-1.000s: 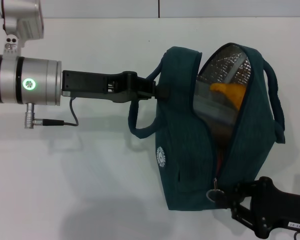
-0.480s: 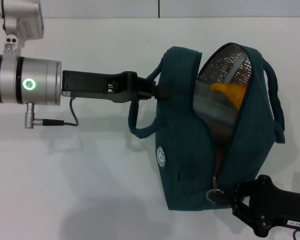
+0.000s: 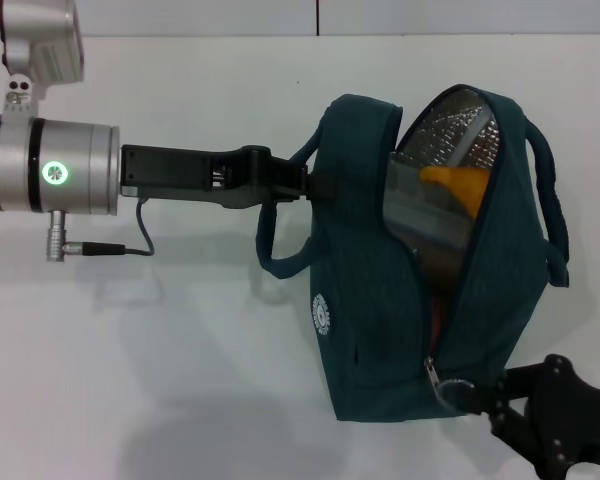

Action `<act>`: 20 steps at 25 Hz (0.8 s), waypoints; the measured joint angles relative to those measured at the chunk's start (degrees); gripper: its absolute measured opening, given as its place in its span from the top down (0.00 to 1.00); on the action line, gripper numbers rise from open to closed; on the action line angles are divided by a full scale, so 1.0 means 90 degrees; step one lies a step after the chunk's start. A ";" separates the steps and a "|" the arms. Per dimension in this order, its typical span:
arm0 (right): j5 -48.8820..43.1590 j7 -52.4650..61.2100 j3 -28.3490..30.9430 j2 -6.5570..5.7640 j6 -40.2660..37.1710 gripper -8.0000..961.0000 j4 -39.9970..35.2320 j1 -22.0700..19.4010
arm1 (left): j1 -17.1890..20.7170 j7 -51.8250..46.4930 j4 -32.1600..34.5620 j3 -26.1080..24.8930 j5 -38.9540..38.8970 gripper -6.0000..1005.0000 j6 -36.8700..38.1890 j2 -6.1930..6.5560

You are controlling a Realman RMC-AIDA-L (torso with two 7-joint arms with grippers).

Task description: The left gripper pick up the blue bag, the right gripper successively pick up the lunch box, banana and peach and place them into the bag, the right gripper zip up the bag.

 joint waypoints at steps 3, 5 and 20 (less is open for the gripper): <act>0.0082 0.0000 0.0006 -0.0007 -0.0046 0.99 -0.0015 -0.0032 | 0.0002 0.0026 0.0000 -0.0001 0.0000 0.95 0.0002 0.0000; 0.0114 -0.0001 0.0007 -0.0010 -0.0050 0.98 -0.0016 -0.0050 | 0.0003 0.0042 0.0000 -0.0001 0.0000 0.95 0.0002 0.0000; 0.0459 -0.0046 0.0086 0.0000 -0.0539 0.98 -0.0007 0.0021 | 0.0354 0.0721 0.0013 -0.0037 -0.0696 0.95 0.0078 -0.0058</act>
